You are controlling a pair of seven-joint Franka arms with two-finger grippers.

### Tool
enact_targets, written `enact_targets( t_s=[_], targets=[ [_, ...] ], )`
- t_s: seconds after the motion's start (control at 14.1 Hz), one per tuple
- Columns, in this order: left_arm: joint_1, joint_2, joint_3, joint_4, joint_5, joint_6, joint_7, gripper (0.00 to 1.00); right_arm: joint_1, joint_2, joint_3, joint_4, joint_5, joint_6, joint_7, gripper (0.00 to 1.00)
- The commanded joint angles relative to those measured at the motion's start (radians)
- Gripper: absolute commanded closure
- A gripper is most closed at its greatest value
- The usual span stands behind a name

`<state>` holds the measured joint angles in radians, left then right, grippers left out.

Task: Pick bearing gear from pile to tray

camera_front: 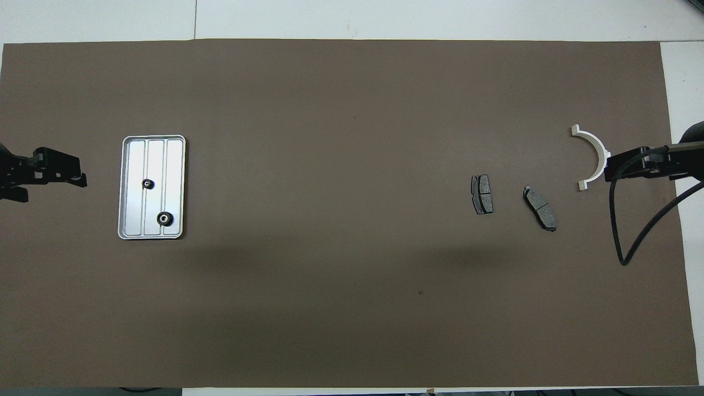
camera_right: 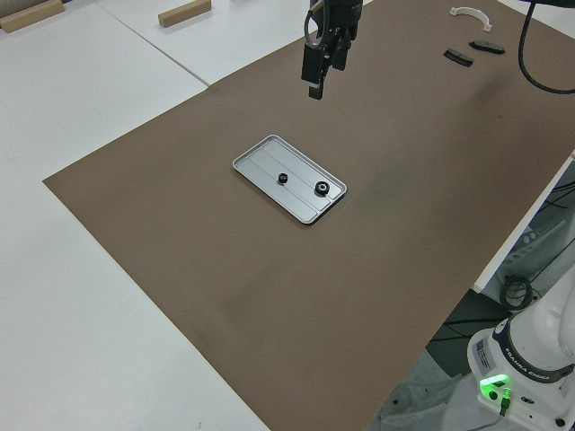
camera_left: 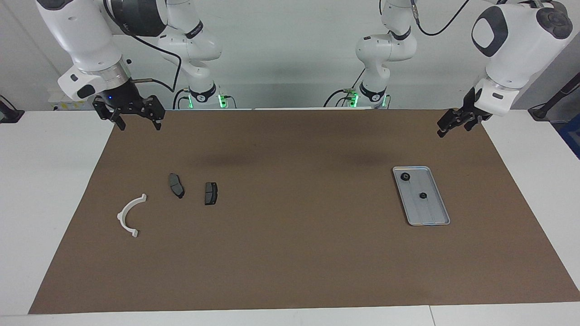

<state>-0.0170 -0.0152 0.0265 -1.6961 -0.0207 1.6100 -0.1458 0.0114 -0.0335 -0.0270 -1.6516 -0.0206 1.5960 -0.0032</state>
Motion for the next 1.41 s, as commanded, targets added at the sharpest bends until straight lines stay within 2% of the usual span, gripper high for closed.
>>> enact_targets(
  t_s=[0.0,1.13,1.34],
  targets=[
    [-0.018,-0.002,-0.002,-0.004,0.001,0.002,0.083,0.00,-0.002,-0.019,0.001,-0.022,0.014,0.001,0.011,0.00],
    [-0.032,0.035,-0.033,0.070,0.016,-0.027,0.086,0.00,-0.002,-0.019,0.001,-0.022,0.014,-0.001,0.009,0.00],
    [-0.032,0.035,-0.048,0.070,0.065,-0.025,0.086,0.00,-0.004,-0.019,0.001,-0.022,0.014,-0.001,0.009,0.00]
  ],
)
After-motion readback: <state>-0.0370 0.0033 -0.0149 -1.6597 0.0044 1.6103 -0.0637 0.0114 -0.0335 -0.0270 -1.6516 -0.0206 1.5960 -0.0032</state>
